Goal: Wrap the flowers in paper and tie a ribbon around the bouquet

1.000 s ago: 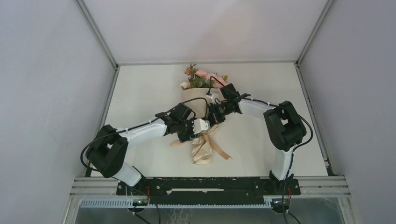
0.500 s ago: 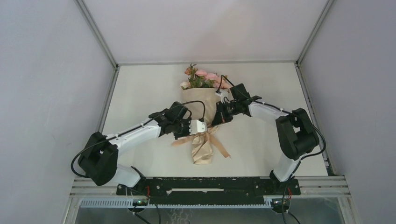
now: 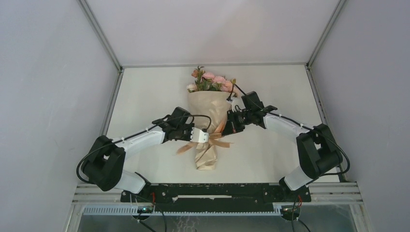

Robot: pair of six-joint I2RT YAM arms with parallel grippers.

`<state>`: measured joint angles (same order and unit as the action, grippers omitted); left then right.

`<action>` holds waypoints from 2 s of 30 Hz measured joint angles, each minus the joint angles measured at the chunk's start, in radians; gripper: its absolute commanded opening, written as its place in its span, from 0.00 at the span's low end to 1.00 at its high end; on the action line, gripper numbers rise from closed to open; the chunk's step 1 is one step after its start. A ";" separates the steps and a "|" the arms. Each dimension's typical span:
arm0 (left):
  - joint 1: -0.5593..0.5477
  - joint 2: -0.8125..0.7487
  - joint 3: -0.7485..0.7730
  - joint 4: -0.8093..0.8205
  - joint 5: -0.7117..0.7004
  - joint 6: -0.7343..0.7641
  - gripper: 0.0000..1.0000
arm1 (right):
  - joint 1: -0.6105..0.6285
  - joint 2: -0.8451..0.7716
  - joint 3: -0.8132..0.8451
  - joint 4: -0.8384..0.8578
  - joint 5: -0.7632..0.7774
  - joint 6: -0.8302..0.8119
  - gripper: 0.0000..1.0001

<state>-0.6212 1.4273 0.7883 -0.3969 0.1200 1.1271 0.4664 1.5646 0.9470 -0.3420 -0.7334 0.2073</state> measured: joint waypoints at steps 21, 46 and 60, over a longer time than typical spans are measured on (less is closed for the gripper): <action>0.066 0.052 -0.100 0.219 0.025 0.241 0.00 | -0.074 0.019 -0.292 0.090 0.011 0.095 0.00; 0.146 0.051 -0.169 0.254 0.039 0.374 0.00 | -0.123 0.026 -0.354 0.082 -0.005 0.143 0.05; 0.146 0.000 -0.166 0.210 0.120 0.267 0.00 | 0.106 -0.056 -0.213 0.234 0.074 0.013 0.57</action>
<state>-0.4751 1.4273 0.6220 -0.1871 0.2401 1.3937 0.5720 1.5089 0.7338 -0.1078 -0.6598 0.2199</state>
